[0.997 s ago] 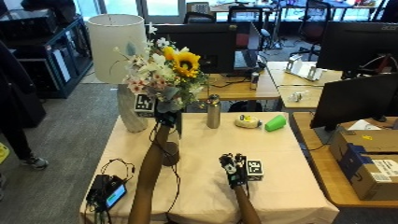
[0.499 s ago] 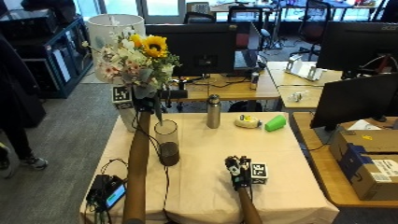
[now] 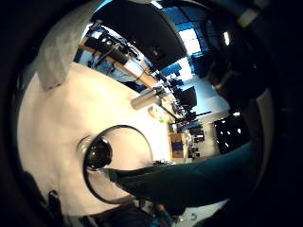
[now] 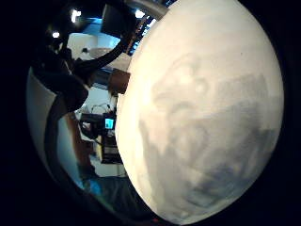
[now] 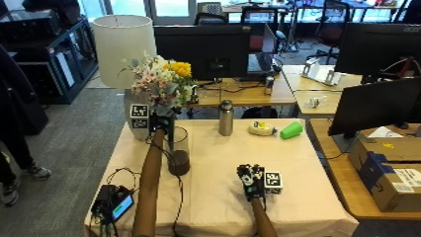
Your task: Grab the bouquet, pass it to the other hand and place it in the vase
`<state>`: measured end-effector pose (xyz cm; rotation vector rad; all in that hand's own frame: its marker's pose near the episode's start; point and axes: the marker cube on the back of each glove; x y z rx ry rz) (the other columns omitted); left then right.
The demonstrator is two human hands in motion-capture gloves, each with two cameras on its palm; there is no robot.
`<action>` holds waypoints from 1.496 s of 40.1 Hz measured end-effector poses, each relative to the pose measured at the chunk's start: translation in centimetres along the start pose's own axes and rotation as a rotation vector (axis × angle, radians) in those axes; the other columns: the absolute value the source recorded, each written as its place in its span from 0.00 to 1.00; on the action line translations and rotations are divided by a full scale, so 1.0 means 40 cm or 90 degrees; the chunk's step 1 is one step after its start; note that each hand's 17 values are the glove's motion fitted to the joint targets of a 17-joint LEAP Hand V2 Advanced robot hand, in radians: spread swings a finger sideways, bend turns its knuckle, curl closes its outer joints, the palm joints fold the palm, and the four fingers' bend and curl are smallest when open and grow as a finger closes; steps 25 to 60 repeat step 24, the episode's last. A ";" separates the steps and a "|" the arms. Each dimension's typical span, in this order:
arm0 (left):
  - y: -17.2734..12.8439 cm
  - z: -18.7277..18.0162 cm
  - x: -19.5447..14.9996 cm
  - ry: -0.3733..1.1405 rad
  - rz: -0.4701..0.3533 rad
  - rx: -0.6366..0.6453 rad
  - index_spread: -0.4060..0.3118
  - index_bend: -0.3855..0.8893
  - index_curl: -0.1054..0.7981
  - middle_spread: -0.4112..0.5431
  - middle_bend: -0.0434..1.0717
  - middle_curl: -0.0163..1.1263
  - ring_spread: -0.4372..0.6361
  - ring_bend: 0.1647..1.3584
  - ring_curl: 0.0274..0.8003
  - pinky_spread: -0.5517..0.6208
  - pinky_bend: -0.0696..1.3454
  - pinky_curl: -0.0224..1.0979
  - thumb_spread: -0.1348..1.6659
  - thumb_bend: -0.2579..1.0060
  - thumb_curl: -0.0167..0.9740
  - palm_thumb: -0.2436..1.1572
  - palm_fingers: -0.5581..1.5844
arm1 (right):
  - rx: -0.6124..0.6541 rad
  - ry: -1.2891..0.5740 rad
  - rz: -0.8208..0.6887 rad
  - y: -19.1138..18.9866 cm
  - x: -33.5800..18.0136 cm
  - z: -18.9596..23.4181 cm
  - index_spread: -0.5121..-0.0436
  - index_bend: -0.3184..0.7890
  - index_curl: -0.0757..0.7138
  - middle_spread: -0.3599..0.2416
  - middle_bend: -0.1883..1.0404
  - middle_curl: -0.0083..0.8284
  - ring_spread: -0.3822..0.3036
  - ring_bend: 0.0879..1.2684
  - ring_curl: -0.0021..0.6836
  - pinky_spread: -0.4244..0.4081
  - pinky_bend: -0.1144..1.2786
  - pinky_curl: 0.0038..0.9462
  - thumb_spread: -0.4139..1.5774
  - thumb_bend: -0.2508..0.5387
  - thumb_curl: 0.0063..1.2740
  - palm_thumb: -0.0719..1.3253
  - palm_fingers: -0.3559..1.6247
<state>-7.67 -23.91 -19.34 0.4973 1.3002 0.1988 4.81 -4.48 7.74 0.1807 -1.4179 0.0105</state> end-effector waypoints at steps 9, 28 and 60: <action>0.104 -0.007 -0.024 -0.166 -0.178 -0.025 0.35 0.33 0.57 0.14 0.52 0.47 0.17 0.40 0.53 0.55 0.27 0.36 0.47 0.16 0.61 0.61 0.52 | 0.004 -0.007 -0.001 0.000 -0.003 0.000 0.50 0.40 0.52 0.36 0.42 0.58 0.43 0.35 0.62 0.54 0.34 0.40 0.66 0.28 0.44 0.64 0.73; 0.044 -0.142 -0.137 -0.173 -0.049 0.007 0.71 0.33 0.35 0.44 0.29 0.36 0.45 0.47 0.47 0.83 0.43 0.36 0.50 0.16 0.46 0.46 0.36 | 0.027 0.183 0.078 -0.007 0.057 0.003 0.49 0.40 0.51 0.36 0.40 0.58 0.43 0.34 0.63 0.59 0.29 0.40 0.66 0.28 0.43 0.64 0.73; 0.044 -0.142 -0.137 -0.173 -0.049 0.007 0.71 0.33 0.35 0.44 0.29 0.36 0.45 0.47 0.47 0.83 0.43 0.36 0.50 0.16 0.46 0.46 0.36 | 0.027 0.183 0.078 -0.007 0.057 0.003 0.49 0.40 0.51 0.36 0.40 0.58 0.43 0.34 0.63 0.59 0.29 0.40 0.66 0.28 0.43 0.64 0.73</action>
